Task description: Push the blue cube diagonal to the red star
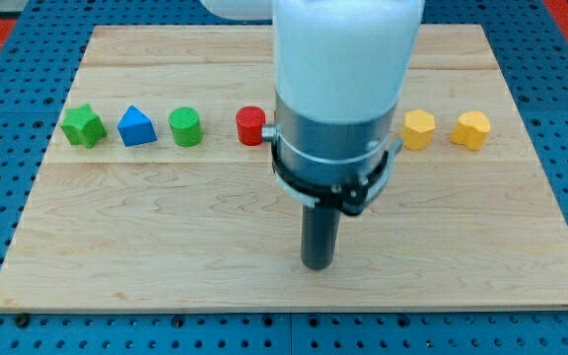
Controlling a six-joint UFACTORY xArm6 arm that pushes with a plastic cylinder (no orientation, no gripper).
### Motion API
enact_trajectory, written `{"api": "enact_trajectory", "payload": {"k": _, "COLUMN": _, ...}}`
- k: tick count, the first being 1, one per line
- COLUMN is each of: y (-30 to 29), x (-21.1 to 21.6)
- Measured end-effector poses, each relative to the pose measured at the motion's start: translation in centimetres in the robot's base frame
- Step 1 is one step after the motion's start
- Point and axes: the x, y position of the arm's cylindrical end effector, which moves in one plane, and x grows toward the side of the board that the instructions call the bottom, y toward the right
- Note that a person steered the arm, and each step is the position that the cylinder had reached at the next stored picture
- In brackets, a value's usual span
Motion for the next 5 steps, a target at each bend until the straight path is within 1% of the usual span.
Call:
{"api": "enact_trajectory", "payload": {"k": 3, "y": 0.9, "x": -9.9}}
{"api": "enact_trajectory", "payload": {"k": 5, "y": 3.5, "x": -17.7}}
